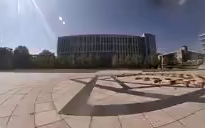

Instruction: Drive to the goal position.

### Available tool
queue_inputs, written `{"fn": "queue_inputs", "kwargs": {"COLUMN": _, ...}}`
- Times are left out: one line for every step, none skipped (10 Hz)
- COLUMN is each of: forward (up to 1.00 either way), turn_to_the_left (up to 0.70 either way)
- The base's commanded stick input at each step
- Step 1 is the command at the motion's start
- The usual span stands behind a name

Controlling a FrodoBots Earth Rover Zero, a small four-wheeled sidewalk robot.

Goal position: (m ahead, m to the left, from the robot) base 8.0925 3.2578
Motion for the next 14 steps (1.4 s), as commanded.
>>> {"fn": "queue_inputs", "kwargs": {"forward": 0.7, "turn_to_the_left": 0.12}}
{"fn": "queue_inputs", "kwargs": {"forward": 0.7, "turn_to_the_left": 0.12}}
{"fn": "queue_inputs", "kwargs": {"forward": 0.7, "turn_to_the_left": 0.03}}
{"fn": "queue_inputs", "kwargs": {"forward": 0.7, "turn_to_the_left": 0.03}}
{"fn": "queue_inputs", "kwargs": {"forward": 0.7, "turn_to_the_left": 0.03}}
{"fn": "queue_inputs", "kwargs": {"forward": 0.7, "turn_to_the_left": 0.02}}
{"fn": "queue_inputs", "kwargs": {"forward": 0.7, "turn_to_the_left": 0.02}}
{"fn": "queue_inputs", "kwargs": {"forward": 0.7, "turn_to_the_left": 0.02}}
{"fn": "queue_inputs", "kwargs": {"forward": 0.7, "turn_to_the_left": 0.02}}
{"fn": "queue_inputs", "kwargs": {"forward": 0.7, "turn_to_the_left": 0.02}}
{"fn": "queue_inputs", "kwargs": {"forward": 0.7, "turn_to_the_left": 0.02}}
{"fn": "queue_inputs", "kwargs": {"forward": 0.7, "turn_to_the_left": 0.02}}
{"fn": "queue_inputs", "kwargs": {"forward": 0.7, "turn_to_the_left": 0.0}}
{"fn": "queue_inputs", "kwargs": {"forward": 0.7, "turn_to_the_left": 0.0}}
